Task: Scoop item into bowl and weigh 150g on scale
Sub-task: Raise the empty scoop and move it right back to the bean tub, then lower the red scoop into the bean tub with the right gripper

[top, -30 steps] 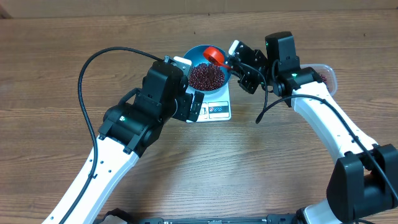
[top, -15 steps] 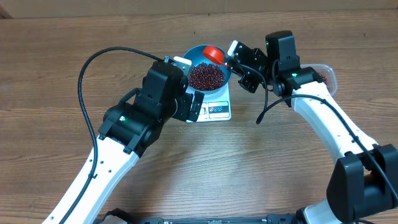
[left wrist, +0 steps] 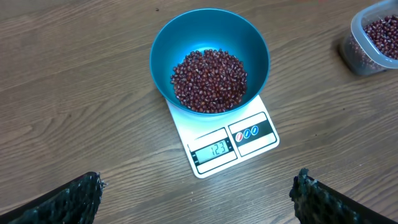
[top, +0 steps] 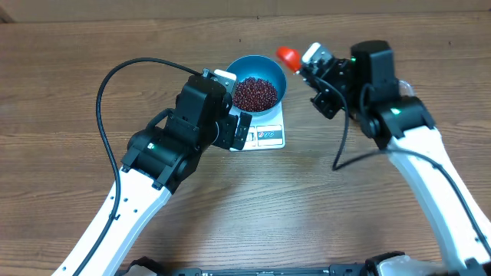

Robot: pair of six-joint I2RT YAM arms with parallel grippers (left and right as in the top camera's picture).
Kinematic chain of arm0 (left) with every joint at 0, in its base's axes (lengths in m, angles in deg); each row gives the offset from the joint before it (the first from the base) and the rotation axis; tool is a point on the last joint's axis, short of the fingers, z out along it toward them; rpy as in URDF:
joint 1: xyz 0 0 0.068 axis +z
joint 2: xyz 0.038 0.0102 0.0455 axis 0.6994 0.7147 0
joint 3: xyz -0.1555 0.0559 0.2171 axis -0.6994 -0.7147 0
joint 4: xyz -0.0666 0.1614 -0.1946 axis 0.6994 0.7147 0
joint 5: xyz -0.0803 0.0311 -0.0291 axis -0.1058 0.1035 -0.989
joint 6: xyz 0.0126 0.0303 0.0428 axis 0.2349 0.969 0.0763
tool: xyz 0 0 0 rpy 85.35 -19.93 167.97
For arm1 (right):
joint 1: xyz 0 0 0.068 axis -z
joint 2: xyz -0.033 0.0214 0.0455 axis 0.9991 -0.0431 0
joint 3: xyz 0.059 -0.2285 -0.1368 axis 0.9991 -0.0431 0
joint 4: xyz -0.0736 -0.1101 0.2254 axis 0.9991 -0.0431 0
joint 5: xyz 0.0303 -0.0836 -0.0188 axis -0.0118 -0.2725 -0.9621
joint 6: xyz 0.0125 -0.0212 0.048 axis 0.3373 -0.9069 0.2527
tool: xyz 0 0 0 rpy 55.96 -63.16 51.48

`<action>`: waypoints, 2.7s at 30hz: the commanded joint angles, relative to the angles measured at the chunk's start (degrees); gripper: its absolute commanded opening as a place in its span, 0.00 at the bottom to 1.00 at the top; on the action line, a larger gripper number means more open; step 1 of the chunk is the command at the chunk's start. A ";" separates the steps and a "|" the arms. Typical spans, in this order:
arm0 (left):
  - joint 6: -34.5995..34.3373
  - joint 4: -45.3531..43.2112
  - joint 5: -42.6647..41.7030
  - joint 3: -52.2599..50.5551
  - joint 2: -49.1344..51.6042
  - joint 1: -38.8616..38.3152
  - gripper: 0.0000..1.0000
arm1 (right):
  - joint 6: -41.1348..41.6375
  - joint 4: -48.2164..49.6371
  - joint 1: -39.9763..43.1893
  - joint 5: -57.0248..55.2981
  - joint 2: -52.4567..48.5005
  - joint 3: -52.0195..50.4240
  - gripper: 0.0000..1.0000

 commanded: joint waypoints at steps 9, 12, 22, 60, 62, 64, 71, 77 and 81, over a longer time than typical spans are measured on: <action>1.05 -0.04 -0.48 1.16 -0.81 0.09 1.00 | 14.34 -5.86 14.82 -9.25 1.70 1.90 0.04; 1.05 -0.04 -0.48 1.16 -0.81 0.09 1.00 | 14.34 -8.68 19.30 -9.22 0.42 1.88 0.04; 1.05 -0.04 -0.48 1.16 -0.81 0.09 1.00 | 14.36 -13.77 23.80 -7.13 -7.48 1.79 0.04; 1.05 -0.04 -0.48 1.16 -0.81 0.09 1.00 | 14.34 -11.58 23.80 -11.89 -21.68 1.79 0.04; 1.05 -0.04 -0.48 1.16 -0.81 0.09 1.00 | 14.32 -11.93 23.80 -9.42 -21.68 1.79 0.04; 1.05 -0.04 -0.48 1.16 -0.81 0.09 1.00 | 14.29 -12.50 23.80 -6.88 -21.68 1.79 0.04; 1.05 -0.04 -0.48 1.16 -0.81 0.09 1.00 | 14.14 -15.02 23.80 -2.14 -21.68 1.79 0.04; 1.05 -0.04 -0.48 1.16 -0.81 0.09 0.99 | 14.19 -16.72 26.03 6.62 -21.68 1.79 0.04; 1.05 -0.04 -0.48 1.16 -0.81 0.09 1.00 | 14.36 -16.85 28.89 10.86 -21.68 1.79 0.04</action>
